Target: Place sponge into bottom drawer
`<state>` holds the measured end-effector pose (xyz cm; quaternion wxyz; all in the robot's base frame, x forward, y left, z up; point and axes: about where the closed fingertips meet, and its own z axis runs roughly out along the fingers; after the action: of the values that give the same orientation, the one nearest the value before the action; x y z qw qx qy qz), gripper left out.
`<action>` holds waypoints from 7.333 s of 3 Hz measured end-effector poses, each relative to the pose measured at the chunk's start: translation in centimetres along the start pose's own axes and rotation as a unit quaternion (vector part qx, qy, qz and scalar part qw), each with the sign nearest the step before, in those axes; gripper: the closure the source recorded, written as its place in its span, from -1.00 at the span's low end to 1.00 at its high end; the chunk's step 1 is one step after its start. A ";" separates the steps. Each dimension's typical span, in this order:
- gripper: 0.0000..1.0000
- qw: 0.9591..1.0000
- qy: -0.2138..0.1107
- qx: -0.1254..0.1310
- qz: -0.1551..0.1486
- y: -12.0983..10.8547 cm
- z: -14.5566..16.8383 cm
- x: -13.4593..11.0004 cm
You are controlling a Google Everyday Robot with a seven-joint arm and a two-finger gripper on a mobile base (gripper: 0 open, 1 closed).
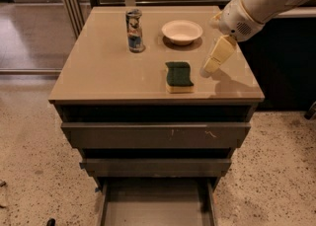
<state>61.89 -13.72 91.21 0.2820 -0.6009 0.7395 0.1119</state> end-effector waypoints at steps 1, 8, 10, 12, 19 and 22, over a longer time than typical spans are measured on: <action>-1.00 1.000 -0.010 -0.011 0.001 0.6 0.8 0.5; -1.00 0.995 -0.084 -0.052 -0.018 0.9 10.2 0.0; -0.47 0.995 -0.083 -0.058 -0.017 1.0 11.0 0.0; 0.46 0.995 -0.083 -0.058 -0.017 1.0 11.0 0.0; 1.00 0.996 -0.083 0.006 -0.030 17.3 3.6 -0.7; 1.00 0.992 -0.118 -0.048 -0.001 22.9 15.5 6.6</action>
Offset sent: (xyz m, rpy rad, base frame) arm -0.0080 0.0177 -0.0304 0.1447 0.0341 0.0703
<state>43.67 -5.61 70.97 0.3382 -0.5968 0.6946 0.2167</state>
